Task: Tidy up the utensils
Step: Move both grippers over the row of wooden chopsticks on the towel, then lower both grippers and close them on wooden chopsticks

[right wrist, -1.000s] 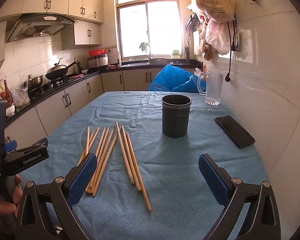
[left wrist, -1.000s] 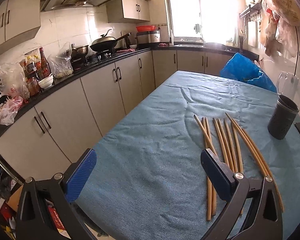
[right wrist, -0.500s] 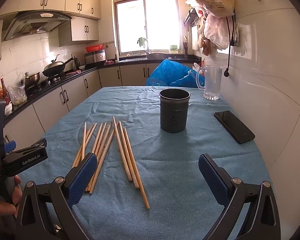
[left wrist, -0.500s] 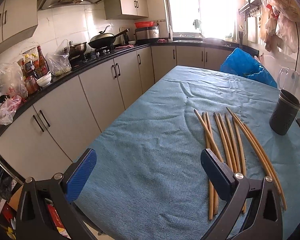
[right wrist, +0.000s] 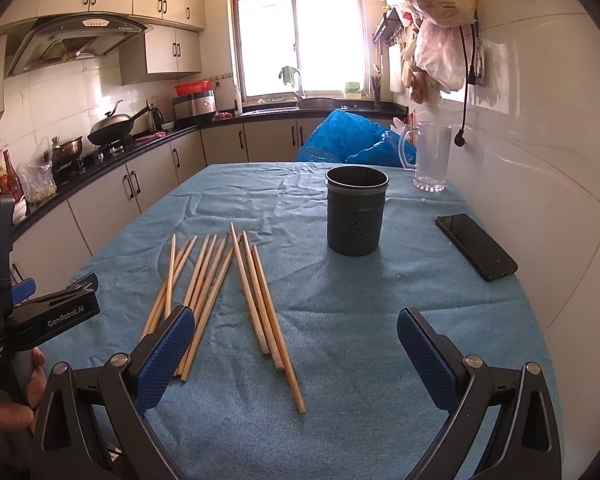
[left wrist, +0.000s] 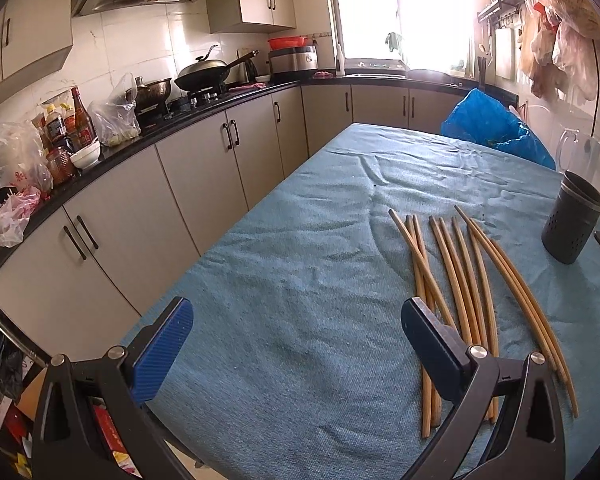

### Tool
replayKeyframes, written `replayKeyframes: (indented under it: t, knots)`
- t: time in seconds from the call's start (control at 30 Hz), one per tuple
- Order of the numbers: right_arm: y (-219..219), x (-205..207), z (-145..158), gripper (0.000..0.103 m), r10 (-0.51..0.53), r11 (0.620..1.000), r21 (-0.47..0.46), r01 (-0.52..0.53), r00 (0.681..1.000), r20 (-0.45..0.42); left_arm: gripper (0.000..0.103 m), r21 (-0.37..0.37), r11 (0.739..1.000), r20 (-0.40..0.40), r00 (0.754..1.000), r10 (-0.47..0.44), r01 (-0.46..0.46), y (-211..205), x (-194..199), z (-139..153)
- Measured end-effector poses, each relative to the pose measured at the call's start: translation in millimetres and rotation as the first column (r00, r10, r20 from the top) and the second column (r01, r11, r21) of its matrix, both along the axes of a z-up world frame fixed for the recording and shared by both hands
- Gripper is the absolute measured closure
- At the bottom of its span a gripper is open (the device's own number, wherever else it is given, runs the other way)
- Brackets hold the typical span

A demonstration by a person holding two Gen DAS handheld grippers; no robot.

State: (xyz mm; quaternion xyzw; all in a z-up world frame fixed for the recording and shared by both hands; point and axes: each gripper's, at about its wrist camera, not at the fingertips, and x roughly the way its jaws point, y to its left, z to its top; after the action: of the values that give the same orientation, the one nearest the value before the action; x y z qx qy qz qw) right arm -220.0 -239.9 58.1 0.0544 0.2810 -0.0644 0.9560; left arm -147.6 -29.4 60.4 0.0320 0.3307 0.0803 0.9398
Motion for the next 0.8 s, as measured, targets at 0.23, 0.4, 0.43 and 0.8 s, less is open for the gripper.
replayKeyframes:
  t: [0.23,0.4,0.43,0.8]
  knots:
    - [-0.2,2.8,-2.1,0.0,0.001,1.0,0.004,-0.001,1.0,-0.013,0.0,0.001,1.0,-0.008,1.0,-0.001,0.001,0.2,1.3,-3.6]
    - [1.2,5.4,-4.5,0.0,0.006,1.0,0.006,-0.006,1.0,-0.025,0.0,-0.004,1.0,-0.021,1.0,-0.008,0.008,0.4,5.0,-6.7]
    - [1.2,6.5,-4.3,0.0,0.013,1.0,0.008,-0.013,1.0,-0.026,0.0,-0.006,1.0,-0.021,1.0,-0.008,0.008,1.5,5.7,-6.8]
    - [-18.9,45.9,12.0,0.039,0.165,0.981,0.121,-0.152,0.98,-0.107,0.008,-0.107,0.994,-0.077,0.997,-0.032,0.024,34.4,29.6,-7.7]
